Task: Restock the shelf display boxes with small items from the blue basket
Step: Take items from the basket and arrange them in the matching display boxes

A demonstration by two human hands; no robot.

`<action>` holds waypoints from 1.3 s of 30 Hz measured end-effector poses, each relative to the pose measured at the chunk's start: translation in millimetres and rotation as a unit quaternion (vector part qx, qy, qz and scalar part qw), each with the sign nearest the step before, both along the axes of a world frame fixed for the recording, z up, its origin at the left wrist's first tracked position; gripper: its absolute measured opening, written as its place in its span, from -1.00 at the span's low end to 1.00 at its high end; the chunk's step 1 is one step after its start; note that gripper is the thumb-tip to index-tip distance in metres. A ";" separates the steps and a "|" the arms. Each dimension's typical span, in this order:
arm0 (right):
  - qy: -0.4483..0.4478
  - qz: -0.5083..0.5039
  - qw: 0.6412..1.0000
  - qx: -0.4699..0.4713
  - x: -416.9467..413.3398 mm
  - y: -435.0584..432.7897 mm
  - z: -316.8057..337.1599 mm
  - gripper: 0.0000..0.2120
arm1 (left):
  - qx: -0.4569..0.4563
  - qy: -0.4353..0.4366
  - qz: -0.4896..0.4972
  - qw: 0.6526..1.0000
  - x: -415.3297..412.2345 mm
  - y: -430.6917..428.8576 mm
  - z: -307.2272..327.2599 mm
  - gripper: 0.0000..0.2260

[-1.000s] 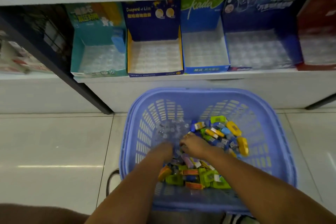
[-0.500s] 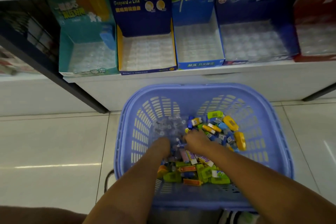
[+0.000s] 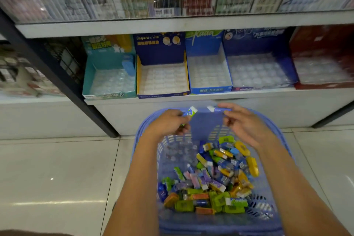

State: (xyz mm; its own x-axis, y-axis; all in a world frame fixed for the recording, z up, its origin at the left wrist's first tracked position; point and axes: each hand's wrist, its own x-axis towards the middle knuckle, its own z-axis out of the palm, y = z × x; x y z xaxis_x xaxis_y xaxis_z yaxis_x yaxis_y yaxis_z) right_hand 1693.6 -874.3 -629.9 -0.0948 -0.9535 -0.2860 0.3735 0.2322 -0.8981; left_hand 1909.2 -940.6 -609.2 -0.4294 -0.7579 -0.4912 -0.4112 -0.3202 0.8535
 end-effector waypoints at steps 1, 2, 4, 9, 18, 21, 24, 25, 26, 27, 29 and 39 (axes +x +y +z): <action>0.038 -0.008 0.999 -0.026 -4.8 -6.8 15.1 -0.76 | -0.038 0.015 0.020 0.999 -3.9 -2.5 11.2 -0.84; 0.089 -0.019 0.995 -0.050 -7.4 -14.7 29.2 -0.76 | -0.083 0.023 0.045 0.995 -8.4 -4.4 19.8 -0.85; 0.195 -0.053 0.975 -0.094 -8.8 -34.6 54.5 -0.79 | -0.180 0.019 0.099 0.979 -17.6 -8.5 30.9 -0.87; 0.323 -0.153 0.922 -0.151 -10.0 -104.8 85.9 -0.74 | -0.357 -0.027 0.141 0.923 -45.9 -15.7 32.5 -0.85; 0.573 -0.081 0.796 -0.179 3.8 -209.2 81.1 -0.66 | -0.395 -0.083 0.096 0.910 -67.7 -31.8 4.0 -0.80; 0.594 -0.039 0.784 -0.173 3.4 -220.5 74.7 -0.61 | -0.391 -0.059 0.109 0.912 -65.6 -29.9 0.5 -0.82; 0.569 0.028 0.806 -0.160 -1.0 -225.8 68.3 -0.74 | -0.362 -0.027 0.124 0.923 -63.2 -29.9 -3.0 -0.82; 0.571 0.050 0.806 -0.148 -1.0 -227.6 66.0 -0.76 | -0.352 -0.016 0.129 0.927 -62.9 -30.1 -3.3 -0.82; 0.578 0.065 0.802 -0.140 0.3 -229.4 63.8 -0.76 | -0.344 -0.009 0.133 0.929 -62.6 -30.6 -3.4 -0.82; 0.584 0.068 0.798 -0.134 2.1 -231.9 61.3 -0.77 | -0.337 -0.002 0.138 0.931 -62.3 -31.3 -3.3 -0.83; 0.585 0.056 0.800 -0.120 6.9 -235.4 58.0 -0.77 | -0.320 0.011 0.144 0.936 -61.9 -32.4 -3.0 -0.84; 0.565 0.032 0.819 -0.098 16.3 -203.6 79.5 -0.75 | -0.183 0.125 0.195 0.955 -57.7 -29.3 14.8 -0.85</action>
